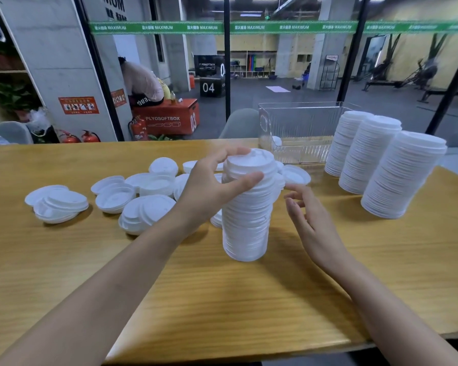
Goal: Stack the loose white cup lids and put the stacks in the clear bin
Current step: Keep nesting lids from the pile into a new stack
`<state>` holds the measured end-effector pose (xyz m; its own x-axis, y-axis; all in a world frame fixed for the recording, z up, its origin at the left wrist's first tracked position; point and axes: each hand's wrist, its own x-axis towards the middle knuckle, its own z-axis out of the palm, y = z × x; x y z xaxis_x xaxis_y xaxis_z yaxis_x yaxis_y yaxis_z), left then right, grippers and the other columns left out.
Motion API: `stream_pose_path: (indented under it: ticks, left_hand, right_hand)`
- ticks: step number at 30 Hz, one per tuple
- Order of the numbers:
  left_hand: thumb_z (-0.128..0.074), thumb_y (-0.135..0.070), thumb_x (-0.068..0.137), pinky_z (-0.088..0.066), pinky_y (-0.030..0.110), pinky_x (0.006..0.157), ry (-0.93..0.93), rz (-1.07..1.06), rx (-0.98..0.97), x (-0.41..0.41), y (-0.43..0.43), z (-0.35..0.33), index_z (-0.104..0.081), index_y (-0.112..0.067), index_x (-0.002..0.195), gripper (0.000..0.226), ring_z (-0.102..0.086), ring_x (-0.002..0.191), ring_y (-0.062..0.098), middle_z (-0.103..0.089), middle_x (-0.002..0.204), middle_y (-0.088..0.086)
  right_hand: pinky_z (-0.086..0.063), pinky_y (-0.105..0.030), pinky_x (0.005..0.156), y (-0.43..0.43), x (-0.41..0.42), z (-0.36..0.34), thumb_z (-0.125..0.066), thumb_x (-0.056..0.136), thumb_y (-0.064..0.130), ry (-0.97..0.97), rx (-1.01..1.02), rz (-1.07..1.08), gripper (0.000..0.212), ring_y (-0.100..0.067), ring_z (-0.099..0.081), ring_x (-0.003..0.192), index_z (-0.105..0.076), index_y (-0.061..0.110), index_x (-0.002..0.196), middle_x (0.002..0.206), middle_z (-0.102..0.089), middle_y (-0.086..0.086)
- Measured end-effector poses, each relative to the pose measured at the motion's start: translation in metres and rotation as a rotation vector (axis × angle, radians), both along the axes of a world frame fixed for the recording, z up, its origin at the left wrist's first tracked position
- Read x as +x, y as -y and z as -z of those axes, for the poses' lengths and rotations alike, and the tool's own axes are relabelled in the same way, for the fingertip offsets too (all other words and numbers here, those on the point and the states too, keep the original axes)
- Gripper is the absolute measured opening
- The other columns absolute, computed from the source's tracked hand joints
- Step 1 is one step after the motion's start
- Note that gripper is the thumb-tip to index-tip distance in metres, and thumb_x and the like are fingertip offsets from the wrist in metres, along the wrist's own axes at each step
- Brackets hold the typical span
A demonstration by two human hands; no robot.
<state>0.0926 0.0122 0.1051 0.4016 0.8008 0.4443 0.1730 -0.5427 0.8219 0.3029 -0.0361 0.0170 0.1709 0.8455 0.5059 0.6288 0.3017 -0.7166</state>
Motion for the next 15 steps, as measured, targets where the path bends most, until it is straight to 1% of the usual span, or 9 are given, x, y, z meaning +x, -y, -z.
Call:
stream_pose_path:
  ticks: [1, 2, 4, 5, 6, 8, 10, 12, 15]
  left_hand:
    - [-0.074, -0.046, 0.071, -0.037, 0.004, 0.092, -0.009, 0.005, 0.001, 0.002, 0.000, 0.000, -0.065, -0.032, 0.116, 0.048, -0.051, 0.118, -0.006, -0.063, 0.122, -0.019]
    - [-0.074, -0.046, 0.070, -0.037, 0.003, 0.090, -0.016, 0.009, 0.000, 0.003, -0.001, 0.002, -0.066, -0.032, 0.115, 0.047, -0.051, 0.118, -0.005, -0.063, 0.122, -0.019]
    - [-0.075, -0.047, 0.069, -0.039, 0.011, 0.096, -0.027, 0.022, -0.002, 0.003, -0.001, 0.003, -0.067, -0.033, 0.113, 0.047, -0.051, 0.119, -0.002, -0.064, 0.122, -0.019]
    - [-0.076, -0.049, 0.067, -0.039, 0.013, 0.098, -0.029, 0.026, 0.006, 0.002, -0.001, 0.004, -0.067, -0.033, 0.113, 0.049, -0.052, 0.119, -0.001, -0.064, 0.122, -0.020]
    - [-0.077, -0.050, 0.066, -0.038, 0.012, 0.098, -0.027, 0.029, 0.020, 0.001, -0.001, 0.005, -0.067, -0.033, 0.112, 0.050, -0.052, 0.119, -0.001, -0.064, 0.121, -0.020]
    - [-0.078, -0.046, 0.067, -0.035, 0.004, 0.093, -0.018, 0.025, 0.038, 0.000, -0.001, 0.005, -0.067, -0.031, 0.112, 0.049, -0.052, 0.117, -0.003, -0.064, 0.122, -0.019]
    - [-0.076, -0.042, 0.070, -0.033, -0.001, 0.089, -0.007, 0.021, 0.053, -0.001, 0.000, 0.006, -0.067, -0.030, 0.113, 0.046, -0.052, 0.116, -0.005, -0.063, 0.122, -0.018]
    - [-0.077, -0.041, 0.070, -0.033, -0.001, 0.089, 0.005, 0.019, 0.074, -0.001, 0.000, 0.009, -0.067, -0.029, 0.113, 0.045, -0.052, 0.117, -0.005, -0.063, 0.122, -0.017]
    - [-0.078, -0.044, 0.069, -0.034, 0.002, 0.092, 0.028, 0.011, 0.086, 0.000, -0.001, 0.014, -0.066, -0.029, 0.113, 0.048, -0.052, 0.118, -0.003, -0.064, 0.122, -0.015]
  right_hand:
    - [-0.041, -0.021, 0.086, 0.000, 0.001, 0.001, -0.031, 0.089, 0.066, -0.004, 0.000, -0.002, 0.066, -0.002, -0.053, 0.103, -0.048, 0.025, 0.137, 0.117, -0.059, 0.007]
    - [-0.040, -0.017, 0.086, 0.000, 0.001, 0.001, -0.031, 0.089, 0.067, -0.009, -0.003, -0.002, 0.067, 0.000, -0.053, 0.103, -0.048, 0.024, 0.137, 0.116, -0.059, 0.008]
    - [-0.038, -0.011, 0.085, 0.000, 0.001, 0.002, -0.031, 0.088, 0.067, -0.022, -0.011, -0.007, 0.068, 0.003, -0.052, 0.104, -0.048, 0.024, 0.137, 0.117, -0.058, 0.009]
    - [-0.038, -0.011, 0.085, 0.000, 0.001, 0.002, -0.031, 0.088, 0.067, -0.031, -0.013, -0.013, 0.068, 0.003, -0.052, 0.104, -0.048, 0.024, 0.137, 0.117, -0.058, 0.009]
    - [-0.038, -0.011, 0.085, 0.000, 0.001, 0.002, -0.031, 0.088, 0.067, -0.039, -0.014, -0.019, 0.067, 0.003, -0.052, 0.105, -0.047, 0.025, 0.137, 0.117, -0.058, 0.009]
    - [-0.038, -0.011, 0.085, 0.001, 0.000, 0.002, -0.031, 0.088, 0.068, -0.045, -0.014, -0.027, 0.067, 0.002, -0.053, 0.105, -0.047, 0.025, 0.137, 0.117, -0.058, 0.010]
    - [-0.038, -0.011, 0.084, 0.002, -0.001, 0.002, -0.031, 0.087, 0.068, -0.055, -0.017, -0.034, 0.068, 0.001, -0.053, 0.105, -0.047, 0.025, 0.137, 0.117, -0.058, 0.011]
    - [-0.038, -0.014, 0.084, 0.003, -0.002, 0.002, -0.031, 0.087, 0.068, -0.067, -0.022, -0.047, 0.068, 0.000, -0.053, 0.106, -0.046, 0.026, 0.137, 0.118, -0.058, 0.011]
    - [-0.038, -0.012, 0.083, 0.003, -0.004, 0.002, -0.032, 0.087, 0.068, -0.077, -0.023, -0.053, 0.066, 0.002, -0.053, 0.105, -0.046, 0.028, 0.136, 0.118, -0.058, 0.012]
